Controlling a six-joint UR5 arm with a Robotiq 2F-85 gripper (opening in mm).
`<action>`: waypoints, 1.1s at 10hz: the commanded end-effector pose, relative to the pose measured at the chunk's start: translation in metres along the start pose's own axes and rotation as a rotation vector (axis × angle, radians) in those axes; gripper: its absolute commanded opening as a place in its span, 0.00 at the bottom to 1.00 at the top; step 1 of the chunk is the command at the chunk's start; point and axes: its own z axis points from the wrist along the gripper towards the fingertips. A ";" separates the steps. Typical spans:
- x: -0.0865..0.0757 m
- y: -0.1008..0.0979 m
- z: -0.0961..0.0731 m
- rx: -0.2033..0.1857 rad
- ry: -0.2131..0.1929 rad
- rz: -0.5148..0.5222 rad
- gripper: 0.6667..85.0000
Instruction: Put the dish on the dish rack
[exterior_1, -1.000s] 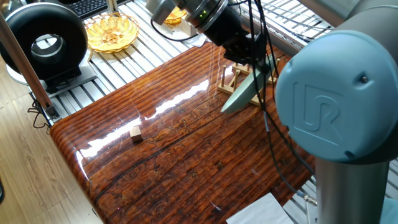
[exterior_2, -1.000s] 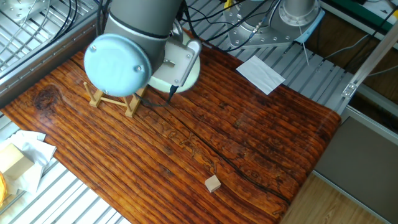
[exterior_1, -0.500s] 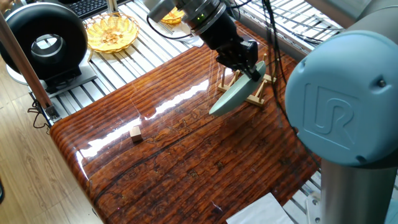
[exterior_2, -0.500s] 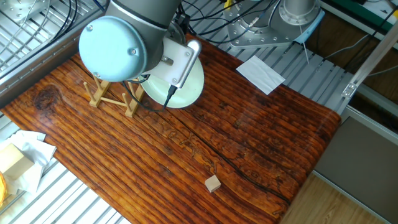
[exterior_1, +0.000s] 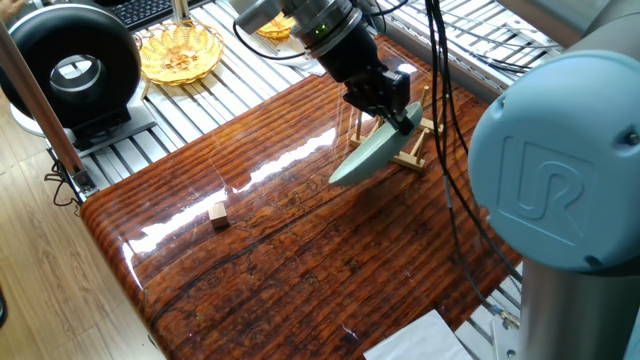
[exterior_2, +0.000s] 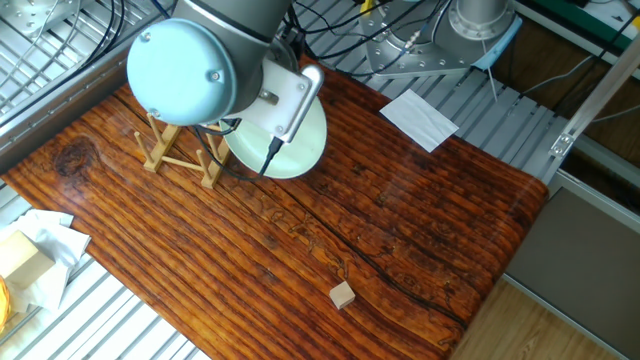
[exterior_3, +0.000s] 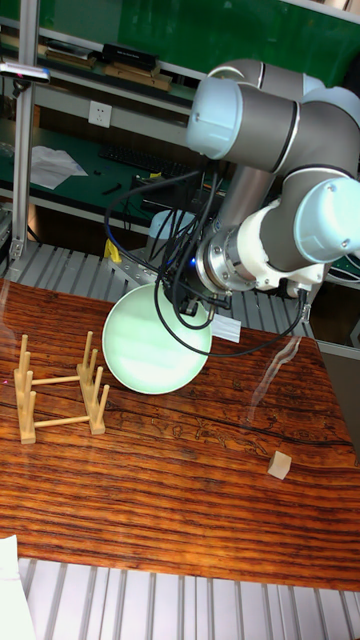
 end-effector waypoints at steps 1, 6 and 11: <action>-0.006 -0.009 -0.001 0.038 -0.025 0.000 0.00; -0.018 -0.028 -0.003 0.108 -0.071 0.038 0.00; -0.028 -0.029 -0.004 0.110 -0.112 0.061 0.00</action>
